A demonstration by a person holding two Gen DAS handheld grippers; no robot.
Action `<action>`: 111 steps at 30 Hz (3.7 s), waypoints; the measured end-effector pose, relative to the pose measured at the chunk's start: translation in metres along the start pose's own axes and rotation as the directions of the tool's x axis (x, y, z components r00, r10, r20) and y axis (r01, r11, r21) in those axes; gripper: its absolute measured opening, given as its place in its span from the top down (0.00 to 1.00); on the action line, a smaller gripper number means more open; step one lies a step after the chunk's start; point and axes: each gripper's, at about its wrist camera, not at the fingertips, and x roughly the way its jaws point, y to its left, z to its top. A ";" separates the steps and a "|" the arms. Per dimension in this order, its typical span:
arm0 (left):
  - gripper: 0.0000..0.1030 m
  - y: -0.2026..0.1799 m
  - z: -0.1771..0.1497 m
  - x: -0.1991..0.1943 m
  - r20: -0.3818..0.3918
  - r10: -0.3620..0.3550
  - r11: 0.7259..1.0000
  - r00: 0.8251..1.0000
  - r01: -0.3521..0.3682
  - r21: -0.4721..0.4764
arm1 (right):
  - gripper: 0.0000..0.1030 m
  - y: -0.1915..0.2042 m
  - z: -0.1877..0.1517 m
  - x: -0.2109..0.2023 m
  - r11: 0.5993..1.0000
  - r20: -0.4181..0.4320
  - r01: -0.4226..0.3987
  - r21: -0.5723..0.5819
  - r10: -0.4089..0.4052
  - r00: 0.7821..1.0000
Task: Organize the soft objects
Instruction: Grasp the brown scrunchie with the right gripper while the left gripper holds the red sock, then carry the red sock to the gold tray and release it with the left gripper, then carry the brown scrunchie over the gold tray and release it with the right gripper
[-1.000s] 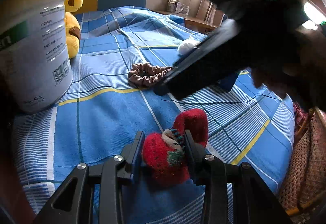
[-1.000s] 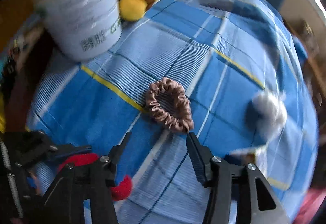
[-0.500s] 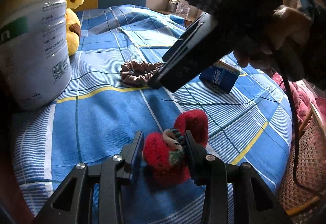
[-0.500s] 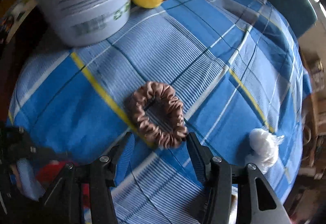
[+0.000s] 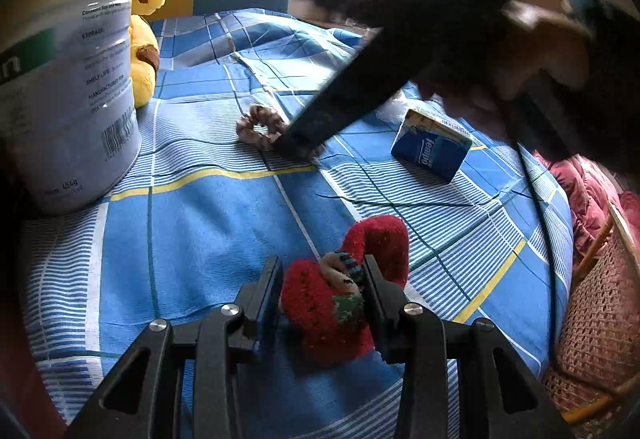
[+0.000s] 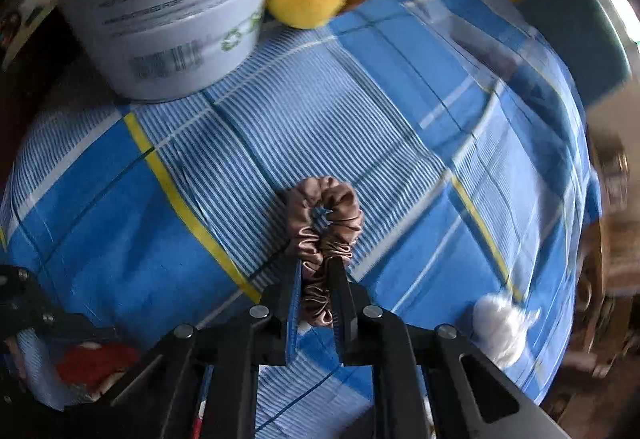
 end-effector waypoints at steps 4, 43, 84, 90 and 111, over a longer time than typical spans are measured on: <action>0.60 0.000 0.001 0.000 -0.004 0.003 1.000 1.000 -0.003 0.001 | 0.91 0.000 -0.034 -0.013 0.983 0.033 -0.075 0.165 0.070 0.997; 0.72 0.122 -0.018 -0.203 0.063 0.549 0.808 0.833 -0.510 -0.294 | 0.91 -0.003 -0.098 -0.008 0.870 0.238 -0.175 0.462 0.068 0.969; 0.27 0.210 -0.099 -0.238 -0.068 0.598 0.677 0.799 -0.549 -0.490 | 0.92 -0.020 -0.072 -0.028 0.772 0.198 -0.127 0.623 0.001 0.980; 0.20 0.210 -0.095 -0.249 -0.029 0.599 0.688 0.800 -0.532 -0.494 | 0.92 -0.071 -0.014 -0.078 0.729 0.251 -0.133 0.671 -0.055 0.966; 0.16 0.232 -0.098 -0.271 -0.024 0.641 0.640 0.767 -0.552 -0.533 | 0.92 0.046 0.286 -0.233 0.960 0.598 -0.212 0.181 0.063 0.799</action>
